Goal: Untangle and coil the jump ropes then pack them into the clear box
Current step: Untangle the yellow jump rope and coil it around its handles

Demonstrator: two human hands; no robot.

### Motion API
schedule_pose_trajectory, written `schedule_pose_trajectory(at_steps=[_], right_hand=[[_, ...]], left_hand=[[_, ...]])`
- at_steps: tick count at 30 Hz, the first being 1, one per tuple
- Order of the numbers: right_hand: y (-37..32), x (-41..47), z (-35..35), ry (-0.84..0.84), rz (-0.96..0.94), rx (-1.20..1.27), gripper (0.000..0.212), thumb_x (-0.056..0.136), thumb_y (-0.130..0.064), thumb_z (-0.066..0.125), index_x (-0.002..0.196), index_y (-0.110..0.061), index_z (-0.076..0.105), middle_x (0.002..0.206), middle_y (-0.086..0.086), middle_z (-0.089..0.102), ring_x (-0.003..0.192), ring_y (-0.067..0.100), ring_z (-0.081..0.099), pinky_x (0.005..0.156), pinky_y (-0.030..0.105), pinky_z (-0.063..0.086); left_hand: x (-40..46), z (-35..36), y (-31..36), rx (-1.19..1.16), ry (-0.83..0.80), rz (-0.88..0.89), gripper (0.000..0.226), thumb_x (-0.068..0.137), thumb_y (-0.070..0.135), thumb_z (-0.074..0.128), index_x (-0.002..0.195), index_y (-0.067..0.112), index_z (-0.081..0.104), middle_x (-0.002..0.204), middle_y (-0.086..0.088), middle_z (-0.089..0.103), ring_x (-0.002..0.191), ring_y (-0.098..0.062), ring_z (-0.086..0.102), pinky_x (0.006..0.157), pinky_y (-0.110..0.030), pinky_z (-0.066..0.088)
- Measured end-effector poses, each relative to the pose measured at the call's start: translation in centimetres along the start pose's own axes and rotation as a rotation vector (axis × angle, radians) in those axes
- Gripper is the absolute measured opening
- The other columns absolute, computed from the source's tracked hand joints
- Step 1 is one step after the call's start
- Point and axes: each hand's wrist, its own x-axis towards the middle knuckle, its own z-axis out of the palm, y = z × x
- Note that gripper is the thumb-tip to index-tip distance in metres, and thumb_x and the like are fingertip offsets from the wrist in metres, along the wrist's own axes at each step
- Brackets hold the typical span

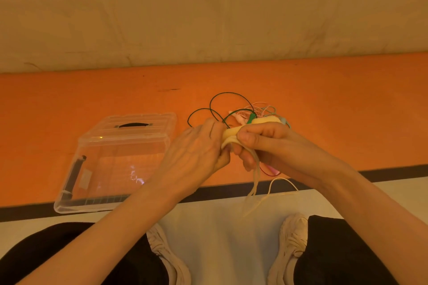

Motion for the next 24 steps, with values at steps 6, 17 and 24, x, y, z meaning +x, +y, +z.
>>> schedule_pose_trajectory(at_steps=[6, 17, 24], right_hand=[[-0.9, -0.4, -0.4, 0.097, 0.079, -0.217, 0.018, 0.084, -0.026, 0.067, 0.09, -0.01, 0.072, 0.068, 0.005, 0.062, 0.052, 0.015, 0.058, 0.054, 0.02, 0.047], [-3.7, -3.9, -5.1, 0.428, 0.014, -0.724, 0.005, 0.073, -0.02, 0.077, 0.076, -0.019, 0.074, 0.052, -0.003, 0.058, 0.043, 0.003, 0.043, 0.042, 0.01, 0.03], [-4.4, -2.2, -6.2, 0.584, -0.166, -0.569, 0.027, 0.086, -0.036, 0.059, 0.071, -0.015, 0.066, 0.05, -0.006, 0.043, 0.045, 0.006, 0.031, 0.043, 0.014, 0.025]], left_hand=[[0.0, -0.9, -2.2, -0.007, -0.059, -0.077, 0.041, 0.09, 0.039, 0.032, 0.105, 0.01, 0.059, 0.084, -0.003, 0.056, 0.057, -0.019, 0.052, 0.048, -0.031, 0.035], [-0.4, -1.2, -5.4, -0.083, -0.083, -0.162, 0.045, 0.09, 0.039, 0.043, 0.123, 0.011, 0.056, 0.101, -0.003, 0.057, 0.07, -0.014, 0.046, 0.055, -0.029, 0.036], [-0.3, -0.6, -3.8, -0.106, -0.193, -0.024, 0.054, 0.089, 0.05, 0.029, 0.121, 0.018, 0.057, 0.1, 0.004, 0.059, 0.076, -0.018, 0.056, 0.063, -0.03, 0.04]])
